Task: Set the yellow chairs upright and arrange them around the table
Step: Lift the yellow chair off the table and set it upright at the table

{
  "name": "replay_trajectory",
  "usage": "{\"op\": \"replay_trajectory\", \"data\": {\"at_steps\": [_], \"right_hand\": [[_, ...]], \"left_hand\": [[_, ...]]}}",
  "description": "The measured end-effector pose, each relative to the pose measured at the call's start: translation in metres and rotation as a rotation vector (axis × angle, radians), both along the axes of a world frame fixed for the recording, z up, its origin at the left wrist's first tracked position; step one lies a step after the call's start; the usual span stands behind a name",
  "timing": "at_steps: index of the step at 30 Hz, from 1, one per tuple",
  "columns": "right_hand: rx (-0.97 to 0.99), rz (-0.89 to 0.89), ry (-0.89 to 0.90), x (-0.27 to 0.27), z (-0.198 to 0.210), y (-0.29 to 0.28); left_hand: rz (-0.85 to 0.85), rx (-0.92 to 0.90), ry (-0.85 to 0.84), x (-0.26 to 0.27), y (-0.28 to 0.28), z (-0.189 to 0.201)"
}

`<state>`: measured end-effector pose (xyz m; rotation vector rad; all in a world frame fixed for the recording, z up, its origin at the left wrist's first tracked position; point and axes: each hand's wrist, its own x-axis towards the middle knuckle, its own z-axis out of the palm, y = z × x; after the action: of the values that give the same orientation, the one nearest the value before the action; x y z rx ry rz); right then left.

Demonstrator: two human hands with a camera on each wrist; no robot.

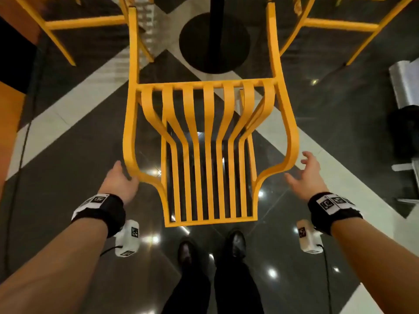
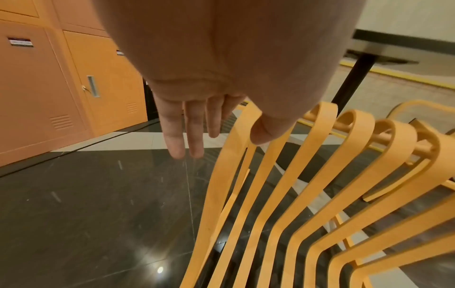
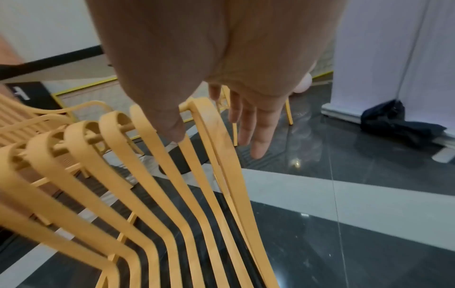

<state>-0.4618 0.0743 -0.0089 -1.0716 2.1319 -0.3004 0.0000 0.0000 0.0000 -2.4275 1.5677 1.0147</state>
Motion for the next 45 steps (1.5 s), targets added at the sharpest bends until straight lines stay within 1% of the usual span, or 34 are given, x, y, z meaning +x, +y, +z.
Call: {"op": "replay_trajectory", "data": {"at_steps": [2, 4, 6, 9, 11, 14, 17, 22, 25, 28, 32, 35, 37, 39, 41, 42, 44, 45], "right_hand": [[0.020, -0.044, -0.004, -0.004, -0.013, -0.007], [0.059, -0.024, -0.038, -0.005, -0.028, -0.010], [0.078, -0.091, -0.083, -0.003, -0.042, -0.013], [0.053, -0.173, -0.086, -0.003, -0.059, -0.016], [0.023, -0.186, -0.087, -0.005, -0.067, -0.017], [0.003, -0.172, -0.075, -0.009, -0.068, -0.016], [0.019, -0.149, -0.070, -0.016, -0.062, -0.011], [0.057, -0.095, -0.048, -0.029, -0.034, 0.005], [0.045, -0.056, -0.046, -0.030, -0.003, 0.007], [-0.009, -0.054, -0.052, -0.025, 0.034, 0.003], [-0.044, -0.034, -0.044, -0.021, 0.080, -0.011], [-0.079, -0.004, 0.009, -0.021, 0.111, -0.019], [-0.100, -0.006, 0.043, -0.022, 0.126, -0.022], [-0.110, -0.030, 0.072, -0.022, 0.139, -0.024], [-0.109, -0.047, 0.099, -0.025, 0.148, -0.027], [-0.102, -0.049, 0.114, -0.027, 0.151, -0.029], [-0.090, -0.060, 0.143, -0.031, 0.155, -0.034], [-0.083, -0.070, 0.156, -0.033, 0.154, -0.036]], "left_hand": [[0.007, 0.001, 0.000, -0.005, -0.002, -0.013], [0.051, 0.051, -0.030, -0.008, 0.001, -0.023], [0.099, 0.040, -0.020, -0.007, -0.001, -0.033], [0.151, 0.036, 0.037, -0.004, -0.005, -0.046], [0.179, 0.030, 0.063, -0.005, -0.005, -0.048], [0.203, 0.005, 0.072, -0.008, -0.004, -0.046], [0.199, 0.024, 0.072, -0.007, 0.003, -0.044], [0.174, 0.023, 0.073, -0.007, 0.023, -0.019], [0.161, -0.005, 0.078, -0.007, 0.022, 0.007], [0.127, -0.062, 0.056, -0.006, 0.010, 0.035], [0.093, -0.117, -0.032, -0.002, -0.011, 0.074], [0.036, -0.149, -0.092, 0.001, -0.025, 0.099], [-0.018, -0.169, -0.158, 0.000, -0.031, 0.114], [-0.034, -0.193, -0.195, -0.003, -0.035, 0.130], [0.005, -0.222, -0.173, -0.011, -0.040, 0.144], [0.056, -0.233, -0.132, -0.016, -0.042, 0.150], [0.159, -0.259, 0.006, -0.026, -0.047, 0.158], [0.183, -0.295, 0.071, -0.031, -0.047, 0.158]]}}
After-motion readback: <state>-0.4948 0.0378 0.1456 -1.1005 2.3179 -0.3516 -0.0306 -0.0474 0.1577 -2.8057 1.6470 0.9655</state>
